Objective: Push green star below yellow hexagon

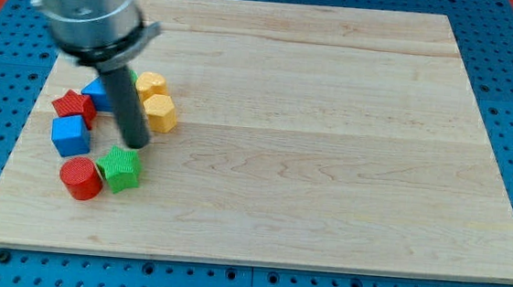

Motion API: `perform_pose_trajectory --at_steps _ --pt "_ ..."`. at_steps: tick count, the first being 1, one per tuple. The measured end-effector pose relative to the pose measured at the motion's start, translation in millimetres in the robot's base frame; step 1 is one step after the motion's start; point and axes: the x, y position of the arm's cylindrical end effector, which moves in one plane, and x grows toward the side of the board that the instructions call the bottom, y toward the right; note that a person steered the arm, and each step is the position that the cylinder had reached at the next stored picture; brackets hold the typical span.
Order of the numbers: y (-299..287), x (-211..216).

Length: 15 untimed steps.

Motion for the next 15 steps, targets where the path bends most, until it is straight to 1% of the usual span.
perform_pose_trajectory --at_steps 1,2,3,4,5,6,7,8,9,10,11,12,13,14,15 --pt "57 24" --pt "50 106" --pt "14 149" --pt "-21 145" --pt "-49 116" --pt "-61 102" --pt "-52 72" --pt "-9 50" --pt "18 34" --pt "35 40" --pt "36 46" --pt "57 46" --pt "84 29" --pt "70 18" --pt "52 18"
